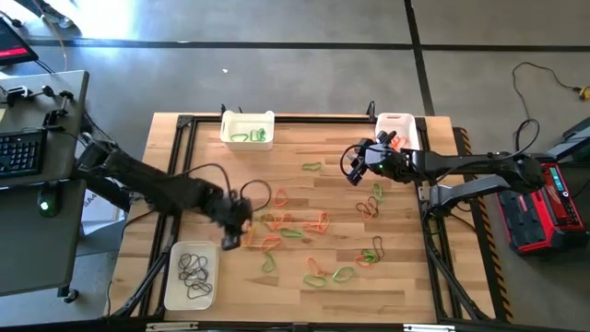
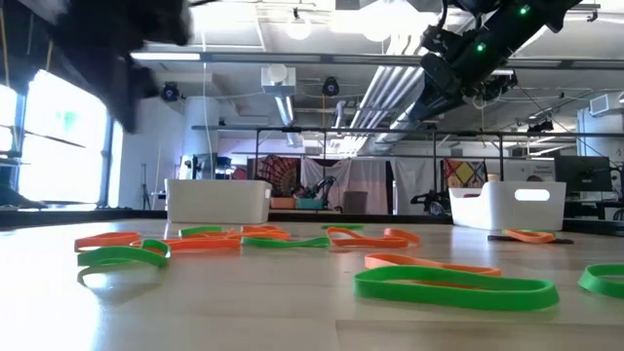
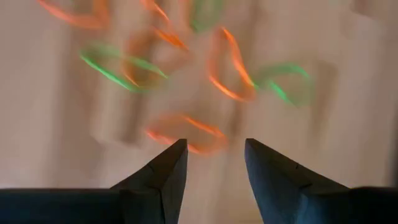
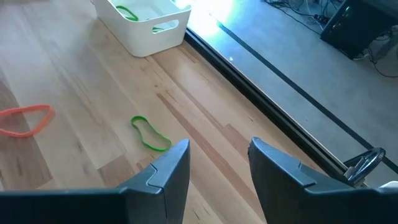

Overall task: Sort rubber bands into baskets
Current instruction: Put the green rubber band into the top left white bin

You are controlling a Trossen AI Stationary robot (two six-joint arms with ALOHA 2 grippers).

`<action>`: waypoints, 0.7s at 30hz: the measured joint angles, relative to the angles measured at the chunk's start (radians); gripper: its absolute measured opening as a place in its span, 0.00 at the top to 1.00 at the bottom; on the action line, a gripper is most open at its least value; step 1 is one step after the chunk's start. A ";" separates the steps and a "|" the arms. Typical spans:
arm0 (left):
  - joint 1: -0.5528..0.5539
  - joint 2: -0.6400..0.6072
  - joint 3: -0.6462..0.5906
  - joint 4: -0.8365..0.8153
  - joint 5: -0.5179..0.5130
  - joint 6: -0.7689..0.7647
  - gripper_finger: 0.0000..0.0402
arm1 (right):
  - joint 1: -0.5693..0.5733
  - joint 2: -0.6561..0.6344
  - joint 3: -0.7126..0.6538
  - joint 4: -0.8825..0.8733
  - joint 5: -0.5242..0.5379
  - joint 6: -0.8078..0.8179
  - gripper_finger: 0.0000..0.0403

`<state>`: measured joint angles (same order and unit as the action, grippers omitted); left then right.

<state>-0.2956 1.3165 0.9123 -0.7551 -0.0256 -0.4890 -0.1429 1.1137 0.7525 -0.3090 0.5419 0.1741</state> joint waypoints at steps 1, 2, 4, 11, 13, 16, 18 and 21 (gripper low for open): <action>0.025 0.014 0.000 0.018 -0.021 0.042 0.62 | 0.000 0.000 0.000 0.001 0.000 0.000 0.62; 0.050 0.031 0.000 0.035 -0.035 0.077 0.62 | 0.000 0.000 0.000 0.002 0.000 0.000 0.62; 0.103 0.074 0.000 0.065 -0.048 0.120 0.62 | 0.000 0.000 0.000 0.007 0.000 0.000 0.62; 0.259 0.224 0.000 0.150 -0.080 0.144 0.62 | 0.000 0.000 0.000 0.016 0.000 0.000 0.62; 0.287 0.257 0.000 0.176 -0.088 0.153 0.62 | 0.000 0.000 0.000 0.015 0.000 0.000 0.62; 0.315 0.304 0.000 0.204 -0.086 0.193 0.62 | 0.000 0.000 0.000 0.016 0.000 0.000 0.62; 0.323 0.333 0.000 0.218 -0.068 0.233 0.62 | 0.000 0.000 0.000 0.016 0.000 0.000 0.62; 0.329 0.371 0.000 0.232 -0.036 0.260 0.62 | 0.000 0.000 0.000 0.016 0.000 0.002 0.62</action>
<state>0.0329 1.6877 0.9127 -0.5233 -0.0617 -0.2287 -0.1429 1.1137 0.7525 -0.2934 0.5423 0.1761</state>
